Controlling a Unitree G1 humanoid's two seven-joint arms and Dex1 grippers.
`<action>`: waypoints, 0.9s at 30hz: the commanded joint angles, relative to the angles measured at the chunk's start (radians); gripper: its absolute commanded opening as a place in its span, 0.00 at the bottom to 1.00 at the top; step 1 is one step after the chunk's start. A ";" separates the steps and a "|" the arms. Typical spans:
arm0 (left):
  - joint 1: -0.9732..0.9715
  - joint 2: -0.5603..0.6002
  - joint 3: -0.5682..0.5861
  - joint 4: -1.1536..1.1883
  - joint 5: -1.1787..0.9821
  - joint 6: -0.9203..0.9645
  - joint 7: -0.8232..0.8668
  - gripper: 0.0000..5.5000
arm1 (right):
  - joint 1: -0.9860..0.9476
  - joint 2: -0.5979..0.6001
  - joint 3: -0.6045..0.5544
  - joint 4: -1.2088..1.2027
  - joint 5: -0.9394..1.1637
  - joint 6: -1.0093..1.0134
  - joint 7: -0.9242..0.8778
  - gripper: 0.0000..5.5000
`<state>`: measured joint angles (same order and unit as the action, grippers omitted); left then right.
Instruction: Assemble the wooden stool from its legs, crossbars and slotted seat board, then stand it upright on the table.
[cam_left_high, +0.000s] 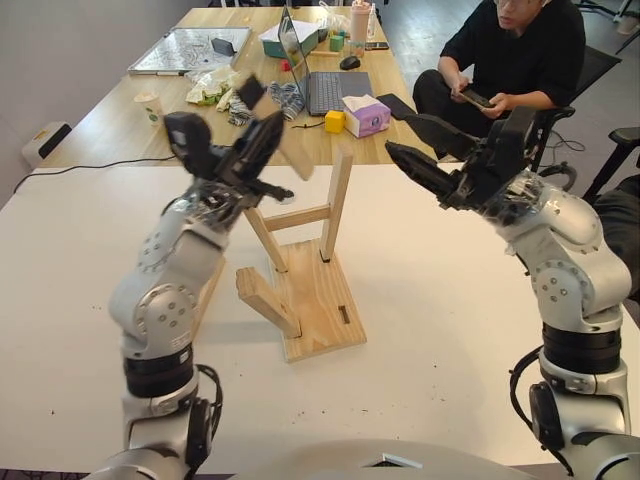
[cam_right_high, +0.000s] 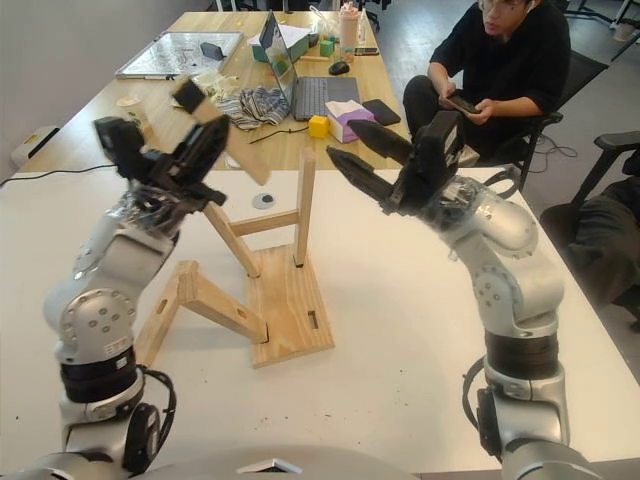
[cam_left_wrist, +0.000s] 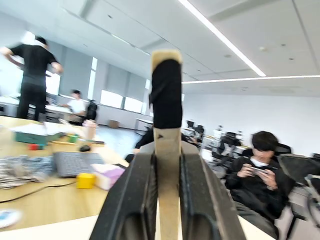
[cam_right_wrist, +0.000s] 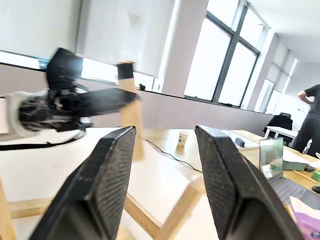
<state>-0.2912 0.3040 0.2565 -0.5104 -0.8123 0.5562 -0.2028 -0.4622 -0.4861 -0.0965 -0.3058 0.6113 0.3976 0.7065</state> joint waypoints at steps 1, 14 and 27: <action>0.021 0.231 0.292 0.047 -0.089 0.089 0.012 0.07 | -0.018 0.003 -0.066 0.065 -0.021 -0.026 -0.051 0.40; 0.446 0.103 0.406 0.201 -0.062 0.044 -0.112 0.07 | 0.002 0.015 -0.060 0.181 -0.086 -0.078 -0.063 0.40; 0.435 0.099 0.270 0.496 0.162 -0.306 -0.410 0.07 | 0.033 0.026 -0.033 0.207 -0.108 -0.087 -0.049 0.40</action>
<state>0.1753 0.3955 0.5418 -0.0678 -0.6761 0.3051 -0.5714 -0.4339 -0.4766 -0.1406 -0.1090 0.5113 0.3151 0.6508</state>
